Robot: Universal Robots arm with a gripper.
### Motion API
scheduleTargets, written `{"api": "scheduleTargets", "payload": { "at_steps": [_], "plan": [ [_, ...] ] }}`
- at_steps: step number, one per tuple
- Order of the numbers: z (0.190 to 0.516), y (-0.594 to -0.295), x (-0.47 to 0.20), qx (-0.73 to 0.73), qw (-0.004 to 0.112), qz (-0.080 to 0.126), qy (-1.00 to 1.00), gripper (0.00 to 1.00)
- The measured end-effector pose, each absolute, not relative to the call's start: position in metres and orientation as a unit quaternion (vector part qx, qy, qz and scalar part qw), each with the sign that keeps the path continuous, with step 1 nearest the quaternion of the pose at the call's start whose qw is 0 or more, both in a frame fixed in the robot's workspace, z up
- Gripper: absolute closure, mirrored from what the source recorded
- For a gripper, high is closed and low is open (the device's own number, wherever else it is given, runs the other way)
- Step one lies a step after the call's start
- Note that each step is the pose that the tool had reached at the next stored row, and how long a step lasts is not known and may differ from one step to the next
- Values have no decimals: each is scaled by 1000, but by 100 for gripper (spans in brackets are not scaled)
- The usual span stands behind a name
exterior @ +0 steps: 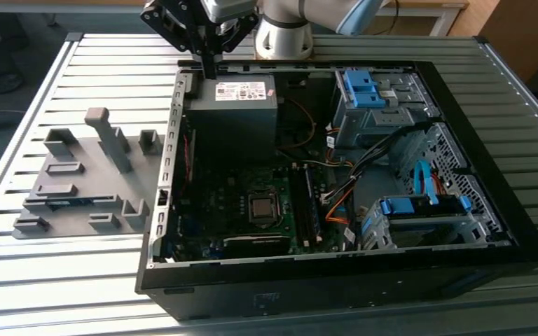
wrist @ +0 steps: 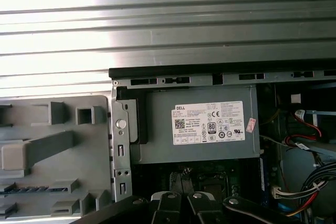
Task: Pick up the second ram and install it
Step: 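Reach for the second ram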
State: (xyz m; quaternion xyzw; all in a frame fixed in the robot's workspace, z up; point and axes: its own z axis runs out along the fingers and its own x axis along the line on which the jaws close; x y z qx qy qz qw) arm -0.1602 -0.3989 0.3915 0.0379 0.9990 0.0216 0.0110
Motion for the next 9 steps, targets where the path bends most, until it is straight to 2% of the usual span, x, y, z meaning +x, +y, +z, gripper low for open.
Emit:
{"api": "scheduleTargets", "payload": {
  "at_steps": [9],
  "plan": [
    [391, -399, -163, 38, 11, 22, 999, 89]
  ]
}}
